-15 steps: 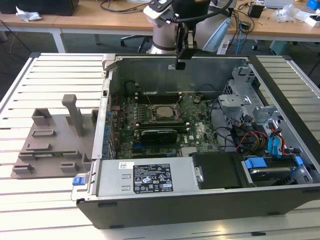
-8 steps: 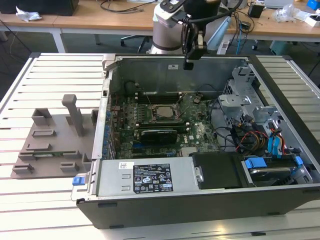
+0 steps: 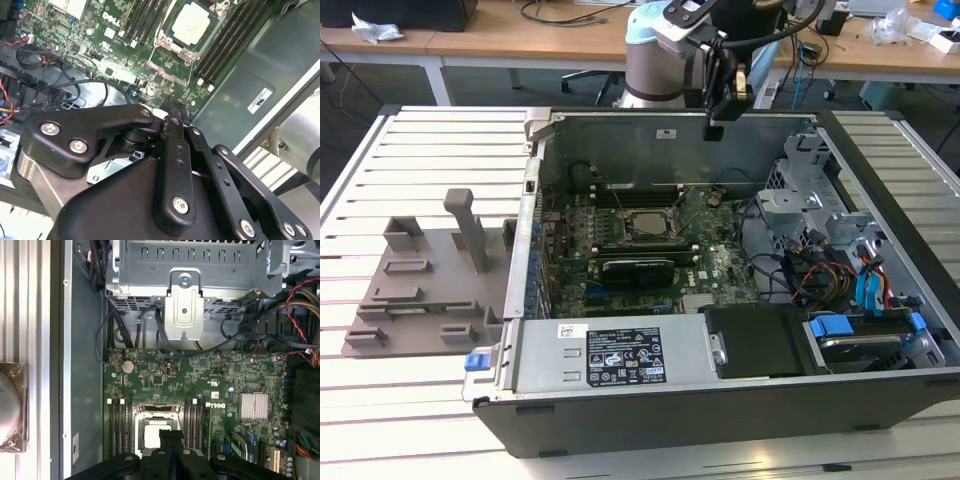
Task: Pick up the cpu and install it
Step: 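Close the cpu cover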
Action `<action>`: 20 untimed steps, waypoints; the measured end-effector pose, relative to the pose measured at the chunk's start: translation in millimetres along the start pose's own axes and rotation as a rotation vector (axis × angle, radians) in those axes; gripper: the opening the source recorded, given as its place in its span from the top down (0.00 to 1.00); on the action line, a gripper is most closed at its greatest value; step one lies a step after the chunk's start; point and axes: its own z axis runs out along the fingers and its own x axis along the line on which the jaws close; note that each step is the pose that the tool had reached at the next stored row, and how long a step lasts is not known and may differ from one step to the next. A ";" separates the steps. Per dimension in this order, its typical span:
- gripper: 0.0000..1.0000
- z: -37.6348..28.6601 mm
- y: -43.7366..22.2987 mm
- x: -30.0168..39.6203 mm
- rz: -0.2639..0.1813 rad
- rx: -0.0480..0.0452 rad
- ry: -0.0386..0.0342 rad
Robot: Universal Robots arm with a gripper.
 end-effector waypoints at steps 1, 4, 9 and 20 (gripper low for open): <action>0.89 0.0 1.7 0.0 0.000 0.0001 -0.0001; 0.89 0.1 8.4 -0.2 0.000 0.0002 -0.0004; 0.89 4.9 17.7 -0.2 0.000 0.0015 -0.0009; 0.89 26.0 27.0 0.0 0.000 0.0035 -0.0009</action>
